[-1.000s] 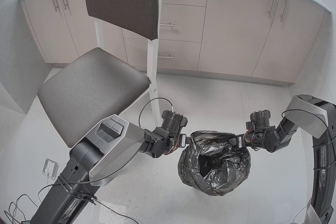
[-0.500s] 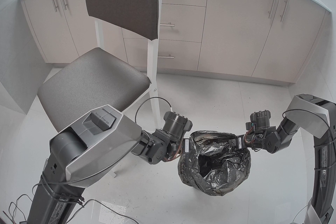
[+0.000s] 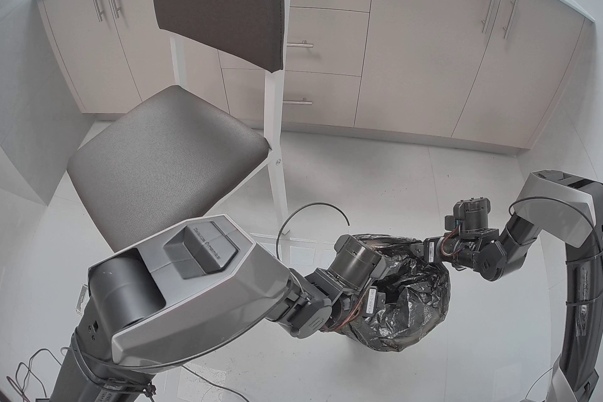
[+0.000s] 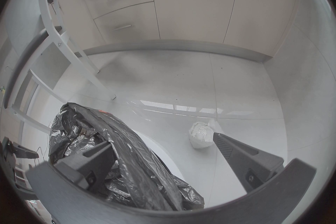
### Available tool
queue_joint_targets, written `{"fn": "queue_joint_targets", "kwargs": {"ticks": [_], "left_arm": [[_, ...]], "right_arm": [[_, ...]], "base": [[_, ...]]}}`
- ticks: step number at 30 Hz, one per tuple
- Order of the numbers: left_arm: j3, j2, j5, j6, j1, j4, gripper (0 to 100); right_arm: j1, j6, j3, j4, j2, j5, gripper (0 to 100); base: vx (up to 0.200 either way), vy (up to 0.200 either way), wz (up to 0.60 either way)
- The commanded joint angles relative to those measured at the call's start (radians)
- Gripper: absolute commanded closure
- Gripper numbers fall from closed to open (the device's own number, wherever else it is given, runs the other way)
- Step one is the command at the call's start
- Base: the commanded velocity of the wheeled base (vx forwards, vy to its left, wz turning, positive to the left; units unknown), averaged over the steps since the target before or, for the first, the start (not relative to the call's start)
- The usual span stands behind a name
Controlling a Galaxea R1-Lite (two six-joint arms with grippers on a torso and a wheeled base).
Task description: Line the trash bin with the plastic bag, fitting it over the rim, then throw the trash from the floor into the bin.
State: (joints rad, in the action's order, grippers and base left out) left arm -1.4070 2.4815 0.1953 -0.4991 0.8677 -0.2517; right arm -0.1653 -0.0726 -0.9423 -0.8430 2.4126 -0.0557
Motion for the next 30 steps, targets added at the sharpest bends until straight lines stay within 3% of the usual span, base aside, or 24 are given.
{"fn": "queue_joint_targets", "kwargs": {"ticks": [1, 12, 17, 20, 30], "left_arm": [[-0.041, 0.056, 0.006, 0.016, -0.006, 0.028, 0], [-0.184, 0.125, 0.03, 0.099, -0.068, 0.195, 0], [-0.279, 0.192, 0.113, 0.134, -0.105, 0.247, 0], [-0.313, 0.2, 0.121, 0.136, -0.13, 0.27, 0], [-0.303, 0.186, 0.121, 0.125, -0.144, 0.344, 0]], "right_arm": [[0.004, -0.004, 0.034, -0.031, 0.013, 0.002, 0], [0.003, -0.024, 0.03, -0.048, 0.026, 0.028, 0], [0.012, -0.029, 0.031, -0.071, 0.046, 0.03, 0], [0.012, -0.029, 0.031, -0.071, 0.057, 0.03, 0], [0.012, -0.029, 0.028, -0.077, 0.076, 0.028, 0]], "base": [[0.0, 0.0, 0.0], [0.0, 0.0, 0.0], [0.0, 0.0, 0.0], [0.0, 0.0, 0.0], [0.0, 0.0, 0.0]]}}
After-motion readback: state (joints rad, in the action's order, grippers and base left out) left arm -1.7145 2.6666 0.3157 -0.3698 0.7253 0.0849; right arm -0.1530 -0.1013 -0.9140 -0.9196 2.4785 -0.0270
